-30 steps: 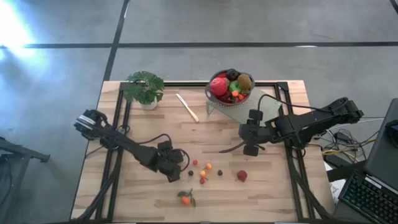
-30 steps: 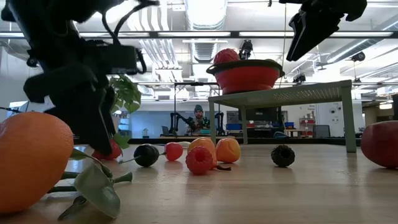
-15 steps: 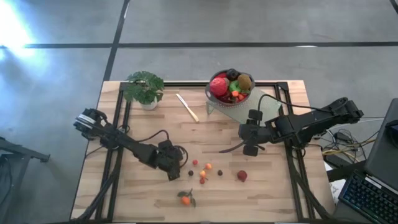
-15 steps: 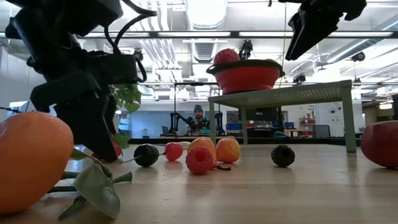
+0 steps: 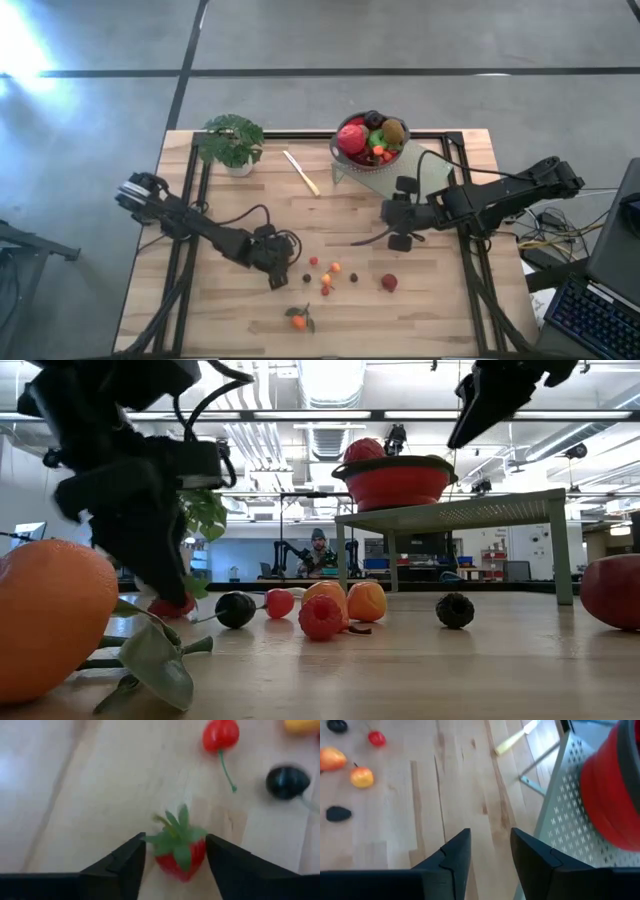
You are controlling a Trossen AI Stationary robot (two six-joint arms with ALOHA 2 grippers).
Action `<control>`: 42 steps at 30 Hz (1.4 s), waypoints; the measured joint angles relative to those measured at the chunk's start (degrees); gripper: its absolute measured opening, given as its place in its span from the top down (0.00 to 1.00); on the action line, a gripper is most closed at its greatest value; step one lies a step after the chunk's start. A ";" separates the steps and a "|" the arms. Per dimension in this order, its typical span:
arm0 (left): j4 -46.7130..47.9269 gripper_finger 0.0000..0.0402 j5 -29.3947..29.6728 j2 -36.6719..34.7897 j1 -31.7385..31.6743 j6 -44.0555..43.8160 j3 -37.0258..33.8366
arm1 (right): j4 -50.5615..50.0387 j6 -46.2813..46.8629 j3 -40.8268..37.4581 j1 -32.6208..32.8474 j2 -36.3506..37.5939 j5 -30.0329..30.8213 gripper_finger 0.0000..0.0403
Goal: Pick & Place Fruit
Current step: Put the strawberry into the red gray colander on the shelf
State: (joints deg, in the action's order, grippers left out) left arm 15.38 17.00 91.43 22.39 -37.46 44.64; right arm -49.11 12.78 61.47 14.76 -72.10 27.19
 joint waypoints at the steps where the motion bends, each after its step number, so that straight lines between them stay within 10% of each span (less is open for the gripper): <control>1: -0.06 0.51 0.00 -0.57 -0.36 0.20 0.00 | 0.81 -0.48 0.00 -0.01 0.00 -0.01 0.67; 15: -1.49 0.70 -4.42 -2.71 -2.86 2.40 1.25 | 9.91 -6.01 -0.74 1.09 -0.02 -2.65 0.62; 31: -13.82 0.83 -4.12 -13.75 -2.88 11.98 3.06 | 54.33 -20.26 -16.29 6.01 -0.90 -20.34 0.54; 42: -3.76 0.86 -2.50 -16.30 -2.88 12.09 2.91 | 48.97 -15.96 -16.93 5.97 -0.92 -19.49 0.58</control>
State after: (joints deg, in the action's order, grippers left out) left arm 11.62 14.50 75.12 19.51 -25.37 47.55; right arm -0.14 -3.18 44.53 20.73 -73.01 7.70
